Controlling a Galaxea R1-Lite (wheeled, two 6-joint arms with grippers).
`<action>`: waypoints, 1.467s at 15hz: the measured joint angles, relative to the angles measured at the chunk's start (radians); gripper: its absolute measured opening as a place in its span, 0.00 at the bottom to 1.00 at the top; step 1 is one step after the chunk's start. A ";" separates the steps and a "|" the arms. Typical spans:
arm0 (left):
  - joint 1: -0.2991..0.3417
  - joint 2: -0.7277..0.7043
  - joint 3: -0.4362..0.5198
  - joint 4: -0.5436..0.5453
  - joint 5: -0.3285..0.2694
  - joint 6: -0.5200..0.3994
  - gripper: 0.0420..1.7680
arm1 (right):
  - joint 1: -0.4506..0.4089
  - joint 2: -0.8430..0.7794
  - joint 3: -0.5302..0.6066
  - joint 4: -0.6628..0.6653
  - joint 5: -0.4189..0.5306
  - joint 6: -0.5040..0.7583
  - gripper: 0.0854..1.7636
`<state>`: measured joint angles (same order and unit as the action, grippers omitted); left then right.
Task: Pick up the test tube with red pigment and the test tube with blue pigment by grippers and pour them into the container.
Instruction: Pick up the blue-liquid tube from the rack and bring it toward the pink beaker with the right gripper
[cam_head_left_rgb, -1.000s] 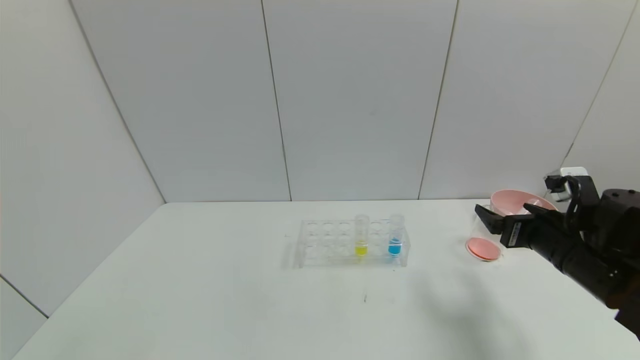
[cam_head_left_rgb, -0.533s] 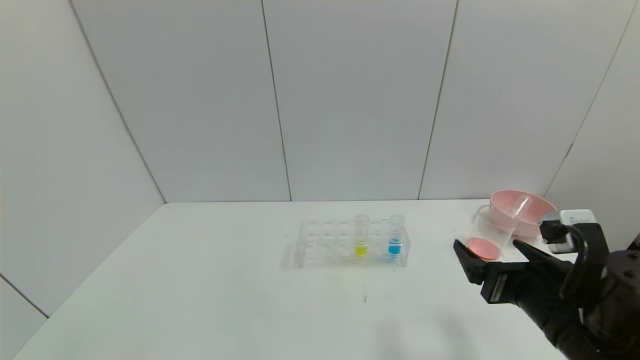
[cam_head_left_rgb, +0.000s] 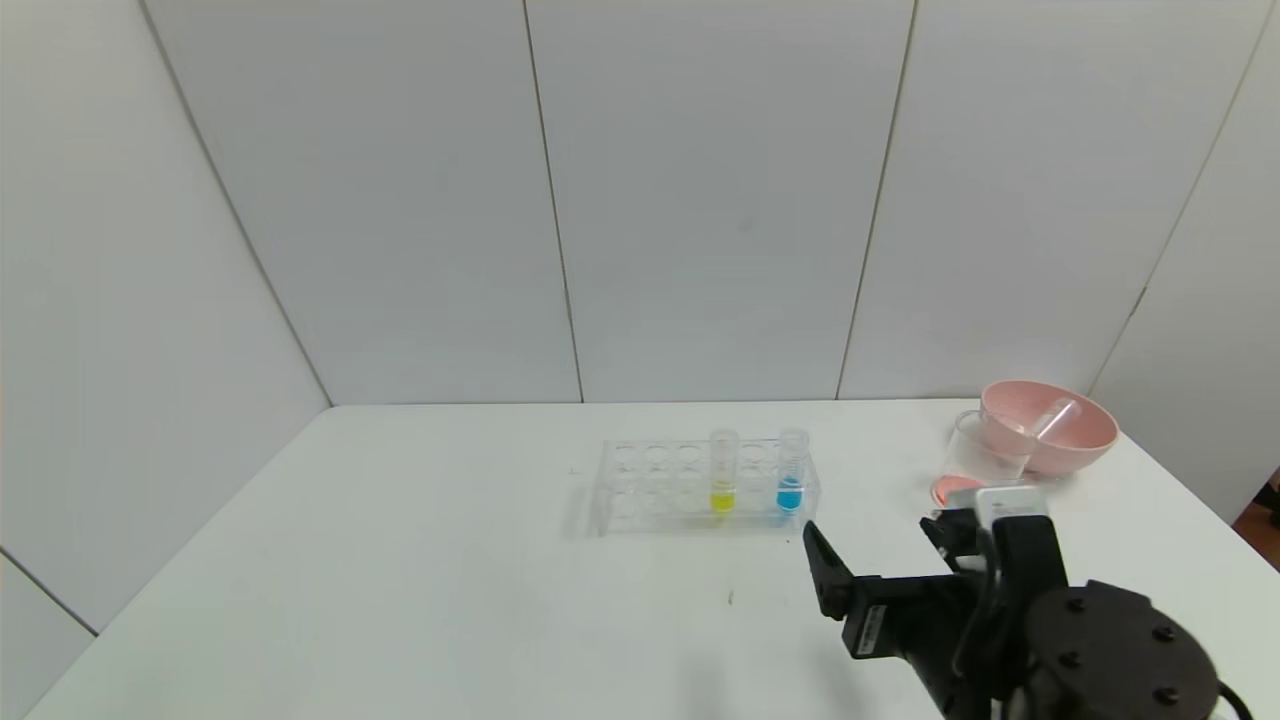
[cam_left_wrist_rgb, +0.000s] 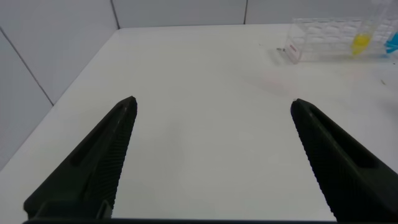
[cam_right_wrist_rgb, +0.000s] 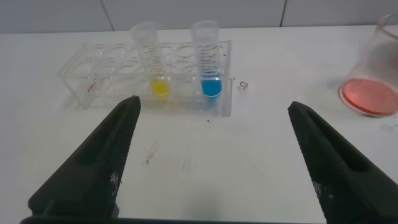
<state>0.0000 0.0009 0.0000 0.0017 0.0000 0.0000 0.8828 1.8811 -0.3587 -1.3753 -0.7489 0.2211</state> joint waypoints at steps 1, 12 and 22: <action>0.000 0.000 0.000 0.000 0.000 0.000 1.00 | 0.005 0.045 -0.013 -0.031 -0.003 -0.001 0.96; 0.000 0.000 0.000 0.000 0.000 0.000 1.00 | -0.181 0.284 -0.285 -0.092 0.157 -0.171 0.96; 0.000 0.000 0.000 0.000 0.000 0.000 1.00 | -0.262 0.398 -0.461 -0.054 0.220 -0.210 0.97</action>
<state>0.0000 0.0009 0.0000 0.0013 0.0000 0.0000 0.6209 2.2787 -0.8198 -1.4289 -0.5287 0.0115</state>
